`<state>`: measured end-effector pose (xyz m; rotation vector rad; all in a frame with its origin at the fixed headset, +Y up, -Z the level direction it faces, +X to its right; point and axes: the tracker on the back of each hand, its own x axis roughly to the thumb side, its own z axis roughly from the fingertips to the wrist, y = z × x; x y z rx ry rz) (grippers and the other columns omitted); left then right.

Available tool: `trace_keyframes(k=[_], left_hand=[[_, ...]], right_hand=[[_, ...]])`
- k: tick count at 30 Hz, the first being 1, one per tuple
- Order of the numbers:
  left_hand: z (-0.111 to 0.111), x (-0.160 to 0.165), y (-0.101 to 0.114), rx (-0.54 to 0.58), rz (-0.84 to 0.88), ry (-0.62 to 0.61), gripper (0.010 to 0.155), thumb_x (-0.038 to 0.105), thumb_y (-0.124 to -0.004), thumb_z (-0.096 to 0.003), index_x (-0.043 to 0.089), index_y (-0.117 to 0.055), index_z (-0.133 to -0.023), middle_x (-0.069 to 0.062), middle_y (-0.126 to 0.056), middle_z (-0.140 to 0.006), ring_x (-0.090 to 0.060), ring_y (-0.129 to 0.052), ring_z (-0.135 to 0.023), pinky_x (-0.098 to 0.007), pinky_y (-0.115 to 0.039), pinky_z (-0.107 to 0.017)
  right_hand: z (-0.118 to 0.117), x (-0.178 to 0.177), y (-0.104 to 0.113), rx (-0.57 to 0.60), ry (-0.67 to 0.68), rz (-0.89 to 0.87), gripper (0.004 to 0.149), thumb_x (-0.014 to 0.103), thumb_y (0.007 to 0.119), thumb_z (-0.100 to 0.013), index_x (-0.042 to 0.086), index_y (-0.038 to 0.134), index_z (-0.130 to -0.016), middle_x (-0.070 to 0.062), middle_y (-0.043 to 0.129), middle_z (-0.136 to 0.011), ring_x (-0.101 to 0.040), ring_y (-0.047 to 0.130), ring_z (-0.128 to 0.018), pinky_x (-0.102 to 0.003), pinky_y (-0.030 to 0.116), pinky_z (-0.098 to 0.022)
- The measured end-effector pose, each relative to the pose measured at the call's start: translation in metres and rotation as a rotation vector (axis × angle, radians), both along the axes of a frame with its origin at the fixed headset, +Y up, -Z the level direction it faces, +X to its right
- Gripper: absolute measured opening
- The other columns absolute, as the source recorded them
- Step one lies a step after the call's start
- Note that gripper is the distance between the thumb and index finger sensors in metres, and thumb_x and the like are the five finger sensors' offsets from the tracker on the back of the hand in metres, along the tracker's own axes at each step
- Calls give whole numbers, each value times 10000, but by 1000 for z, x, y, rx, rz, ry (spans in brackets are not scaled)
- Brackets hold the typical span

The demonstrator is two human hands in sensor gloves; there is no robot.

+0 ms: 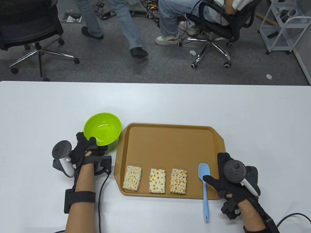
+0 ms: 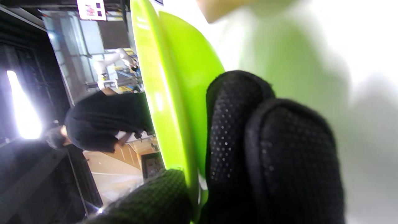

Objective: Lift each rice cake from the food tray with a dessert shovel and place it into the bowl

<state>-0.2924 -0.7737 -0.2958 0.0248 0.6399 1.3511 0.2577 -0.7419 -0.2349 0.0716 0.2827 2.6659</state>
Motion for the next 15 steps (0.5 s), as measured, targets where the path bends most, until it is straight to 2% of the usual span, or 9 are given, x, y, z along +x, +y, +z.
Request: trace_keyframes(k=[4,11,15], left_hand=[[4,19,10,17,19,-118,691,248,-776,-501,131,-362,-1041,-194,-606,-1088,-333,-1129,-398,-381,-976,-254],[3,55,12,-5,30,-301,684,242,-778,-497,125,-381,-1042,-205,-620,-1081,-345,-1129,-384,-389,-974,-242],[2,81,17,0,42,-407,683,243,-780,-497,124,-385,-1041,-204,-621,-1080,-345,-1129,-382,-389,-974,-241]], right_hand=[[-1,0,-2,-15,9,-158,1046,706,629,-294,132,159,-1031,-206,167,-1097,-577,293,-1008,-676,380,-690],[-4,2,-7,-14,3,-447,1021,709,618,-298,151,182,-1032,-181,209,-1104,-554,361,-1016,-657,422,-698],[-6,2,-12,-70,28,-632,1016,717,591,-301,157,158,-1030,-176,180,-1103,-555,349,-1018,-653,416,-702]])
